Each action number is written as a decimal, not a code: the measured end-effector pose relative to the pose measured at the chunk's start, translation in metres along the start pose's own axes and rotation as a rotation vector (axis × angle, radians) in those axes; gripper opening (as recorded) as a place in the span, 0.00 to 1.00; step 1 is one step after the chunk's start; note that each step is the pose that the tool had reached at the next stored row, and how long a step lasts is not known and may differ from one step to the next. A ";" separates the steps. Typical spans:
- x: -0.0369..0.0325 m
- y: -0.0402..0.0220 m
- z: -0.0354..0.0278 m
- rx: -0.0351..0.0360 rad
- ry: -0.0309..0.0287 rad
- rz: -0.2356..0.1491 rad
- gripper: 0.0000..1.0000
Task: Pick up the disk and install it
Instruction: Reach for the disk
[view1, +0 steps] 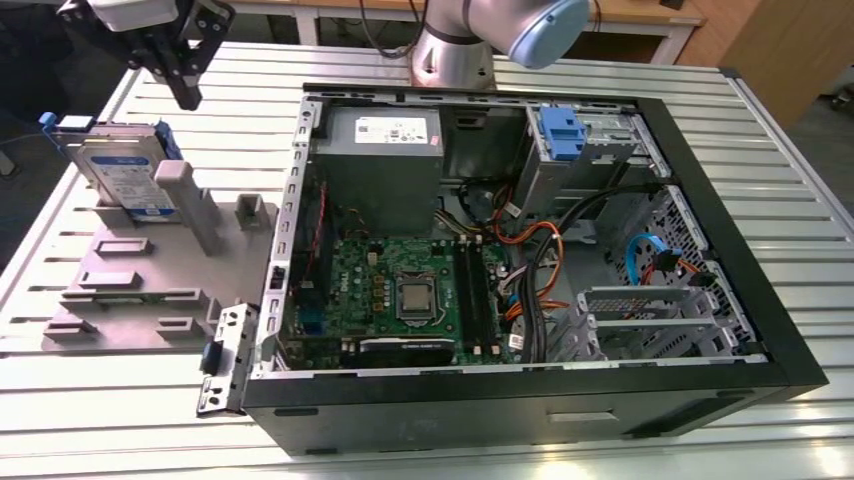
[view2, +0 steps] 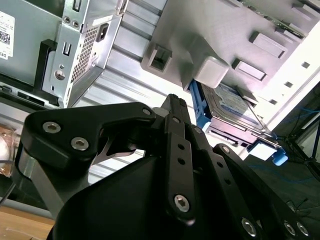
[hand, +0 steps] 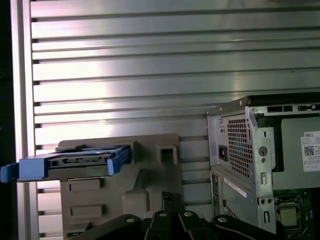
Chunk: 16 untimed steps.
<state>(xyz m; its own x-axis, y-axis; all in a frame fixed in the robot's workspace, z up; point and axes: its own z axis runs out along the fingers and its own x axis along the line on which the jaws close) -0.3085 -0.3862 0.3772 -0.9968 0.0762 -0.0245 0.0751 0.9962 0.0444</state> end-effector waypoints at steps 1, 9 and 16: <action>0.0008 -0.0001 0.0001 0.0000 0.0000 0.000 0.11; 0.0035 -0.0003 0.0007 0.0000 -0.0001 0.000 0.11; 0.0113 -0.0009 0.0015 0.0000 -0.0001 0.000 0.11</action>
<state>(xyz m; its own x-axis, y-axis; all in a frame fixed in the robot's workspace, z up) -0.3198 -0.3862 0.3754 -0.9968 0.0763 -0.0245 0.0751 0.9962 0.0444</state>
